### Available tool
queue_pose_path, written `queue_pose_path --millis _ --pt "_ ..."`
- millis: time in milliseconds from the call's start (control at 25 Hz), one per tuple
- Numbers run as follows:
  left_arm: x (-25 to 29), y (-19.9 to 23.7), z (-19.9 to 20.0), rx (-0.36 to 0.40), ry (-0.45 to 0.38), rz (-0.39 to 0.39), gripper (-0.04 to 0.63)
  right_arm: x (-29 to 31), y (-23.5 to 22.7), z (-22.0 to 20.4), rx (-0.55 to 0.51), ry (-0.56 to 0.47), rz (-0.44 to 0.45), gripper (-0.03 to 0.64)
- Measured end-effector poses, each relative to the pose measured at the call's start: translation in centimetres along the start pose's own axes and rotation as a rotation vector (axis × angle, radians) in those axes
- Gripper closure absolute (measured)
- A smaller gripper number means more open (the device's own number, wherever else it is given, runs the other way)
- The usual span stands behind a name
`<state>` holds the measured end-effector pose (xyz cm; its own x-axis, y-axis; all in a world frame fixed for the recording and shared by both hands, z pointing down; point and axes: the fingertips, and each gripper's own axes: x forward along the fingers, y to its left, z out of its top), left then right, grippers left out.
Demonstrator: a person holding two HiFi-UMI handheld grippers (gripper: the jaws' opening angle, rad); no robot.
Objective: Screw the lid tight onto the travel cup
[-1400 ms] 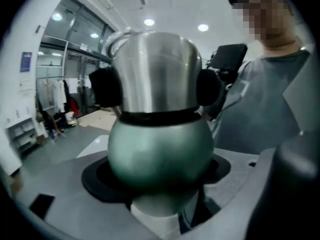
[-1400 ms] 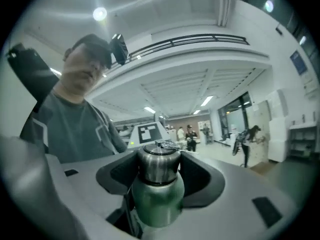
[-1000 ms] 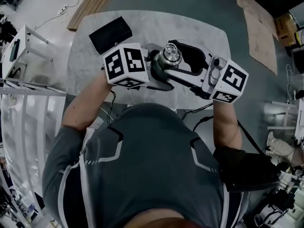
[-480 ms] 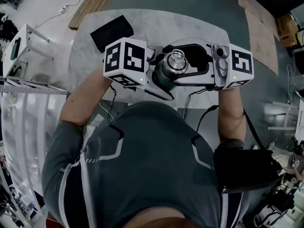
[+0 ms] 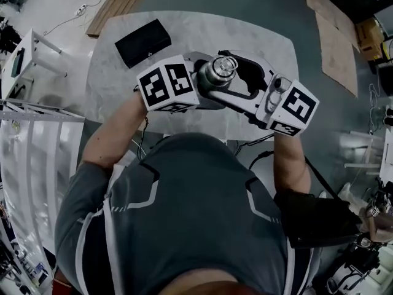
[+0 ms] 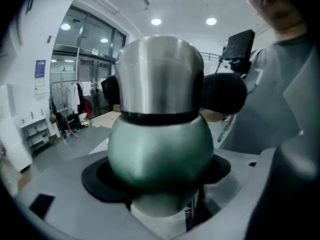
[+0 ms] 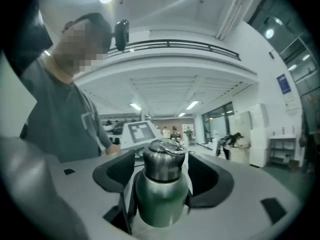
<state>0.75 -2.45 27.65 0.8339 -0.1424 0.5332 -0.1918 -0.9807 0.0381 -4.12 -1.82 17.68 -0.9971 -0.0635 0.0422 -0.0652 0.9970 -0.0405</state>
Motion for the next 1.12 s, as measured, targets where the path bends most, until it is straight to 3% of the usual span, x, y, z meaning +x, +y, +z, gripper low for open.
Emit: queue_pose_path --millis 200,320,440,560,760,840,1120 --pt "-2.2 -5.4 2.1 0.063 -0.115 -0.329 0.198 -1.5 3.5 2.9 0.017 -0.099 0.356 0.293" --pt "-2.3 -7.3 3.0 0.099 -0.103 -0.422 0.198 -1.5 4.8 4.0 -0.01 -0.099 0.476 0.293" --pt "-2.2 -8.0 3.1 0.124 -0.077 -0.457 0.198 -1.1 5.6 4.2 -0.019 -0.086 0.55 0.313" --pt "-1.6 -7.0 2.6 0.107 -0.065 -0.393 0.198 -1.0 4.7 3.6 -0.014 -0.09 0.474 0.341" --pt "-0.1 -1.5 0.0 0.036 0.04 -0.084 0.198 0.0 0.7 1.1 -0.071 -0.051 0.08 0.341" --pt "0.3 0.1 -0.9 0.016 0.075 0.009 0.198 0.2 -0.5 0.2 -0.074 -0.031 -0.025 0.341" --pt "0.9 1.0 -1.3 -0.01 0.057 0.052 0.198 0.3 -1.4 -0.6 -0.045 -0.007 -0.086 0.341"
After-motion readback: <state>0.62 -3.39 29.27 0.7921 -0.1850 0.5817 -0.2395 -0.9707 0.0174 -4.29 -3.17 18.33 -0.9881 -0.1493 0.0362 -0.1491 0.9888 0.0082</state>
